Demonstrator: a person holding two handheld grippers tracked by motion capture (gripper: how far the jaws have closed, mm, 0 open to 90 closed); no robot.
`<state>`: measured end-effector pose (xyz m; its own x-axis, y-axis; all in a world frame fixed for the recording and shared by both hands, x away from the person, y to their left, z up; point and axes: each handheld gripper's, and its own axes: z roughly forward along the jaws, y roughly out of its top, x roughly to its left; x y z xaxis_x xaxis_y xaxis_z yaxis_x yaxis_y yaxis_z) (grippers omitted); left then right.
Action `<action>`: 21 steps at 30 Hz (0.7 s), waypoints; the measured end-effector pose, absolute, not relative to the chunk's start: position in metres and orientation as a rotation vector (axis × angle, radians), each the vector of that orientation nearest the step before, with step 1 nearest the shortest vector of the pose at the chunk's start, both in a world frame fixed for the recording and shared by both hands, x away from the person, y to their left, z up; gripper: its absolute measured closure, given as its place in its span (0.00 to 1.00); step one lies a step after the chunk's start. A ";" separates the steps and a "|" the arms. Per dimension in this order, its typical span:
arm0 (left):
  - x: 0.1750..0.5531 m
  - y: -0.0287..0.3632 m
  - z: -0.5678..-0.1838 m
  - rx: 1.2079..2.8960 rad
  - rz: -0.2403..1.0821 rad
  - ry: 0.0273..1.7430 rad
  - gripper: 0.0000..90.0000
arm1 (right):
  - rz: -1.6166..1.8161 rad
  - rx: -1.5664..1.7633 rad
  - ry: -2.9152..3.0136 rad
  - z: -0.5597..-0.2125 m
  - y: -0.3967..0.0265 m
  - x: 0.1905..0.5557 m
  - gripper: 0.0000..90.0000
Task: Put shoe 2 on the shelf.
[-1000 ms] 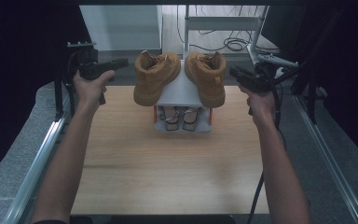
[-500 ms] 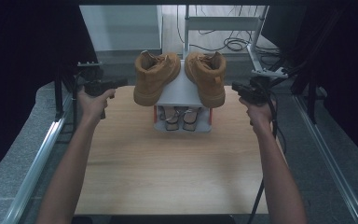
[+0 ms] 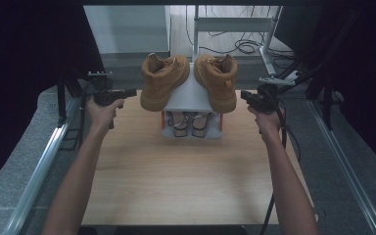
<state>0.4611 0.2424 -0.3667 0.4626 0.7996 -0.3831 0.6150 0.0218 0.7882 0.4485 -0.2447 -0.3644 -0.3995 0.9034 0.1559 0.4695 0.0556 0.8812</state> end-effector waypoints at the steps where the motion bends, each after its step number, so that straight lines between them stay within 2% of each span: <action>1: 0.461 0.241 -0.367 1.675 0.225 1.232 1.00 | 1.300 1.374 1.893 -0.365 -0.243 0.449 0.99; 6: 0.464 0.230 -0.365 1.695 0.238 1.220 1.00 | 1.264 1.352 1.906 -0.367 -0.234 0.453 0.99; 21: 0.468 0.230 -0.372 1.706 0.241 1.237 1.00 | 1.243 1.338 1.915 -0.371 -0.228 0.455 0.99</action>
<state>0.4675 0.2303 -0.3721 0.4624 0.8112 -0.3579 0.6172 -0.0047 0.7868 0.4549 -0.2285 -0.3710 -0.3994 0.9110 0.1026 0.4647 0.1047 0.8793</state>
